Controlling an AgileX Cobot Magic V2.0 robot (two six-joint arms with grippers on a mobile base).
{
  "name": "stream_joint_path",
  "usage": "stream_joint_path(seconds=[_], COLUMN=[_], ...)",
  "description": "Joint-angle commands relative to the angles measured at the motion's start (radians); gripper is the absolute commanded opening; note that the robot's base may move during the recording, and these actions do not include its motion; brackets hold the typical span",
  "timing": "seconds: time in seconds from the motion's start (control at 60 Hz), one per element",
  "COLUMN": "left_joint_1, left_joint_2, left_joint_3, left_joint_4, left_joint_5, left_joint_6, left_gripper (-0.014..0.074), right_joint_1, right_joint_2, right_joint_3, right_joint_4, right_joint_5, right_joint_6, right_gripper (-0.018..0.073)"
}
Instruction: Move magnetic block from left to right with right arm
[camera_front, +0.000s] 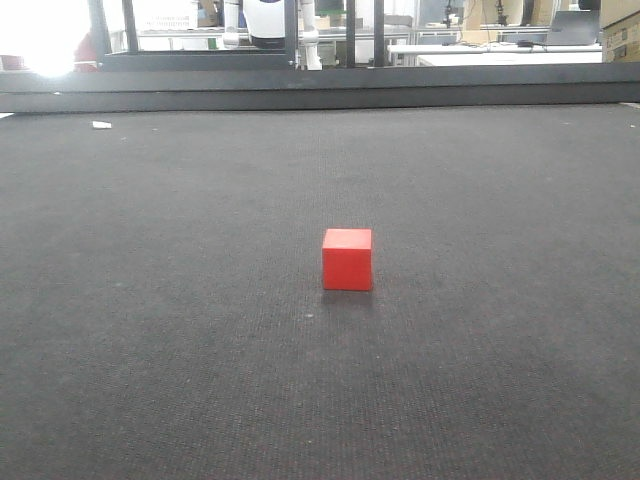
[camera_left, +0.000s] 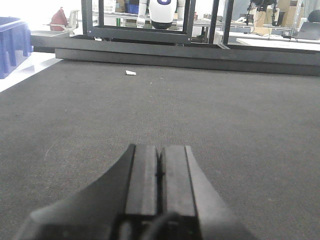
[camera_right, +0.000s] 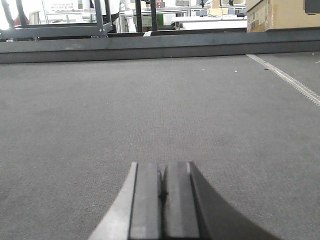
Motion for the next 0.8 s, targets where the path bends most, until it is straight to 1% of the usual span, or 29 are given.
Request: stream_joint_path(seconds=[0.0, 0.783], left_joint_1=[0.001, 0.001], left_joint_2=[-0.014, -0.014], left_joint_3=[0.008, 0.008], left_joint_4=[0.0, 0.0], left_joint_5=[-0.09, -0.09], left_joint_6=[-0.006, -0.006], left_gripper=[-0.0116, -0.0116], right_joint_1=[0.001, 0.001], right_joint_2=[-0.02, -0.02], right_joint_3=[-0.005, -0.005], right_joint_4=[-0.007, -0.007], right_joint_5=[-0.095, -0.099], right_joint_6=[-0.007, -0.007], right_gripper=[0.0058, 0.0058])
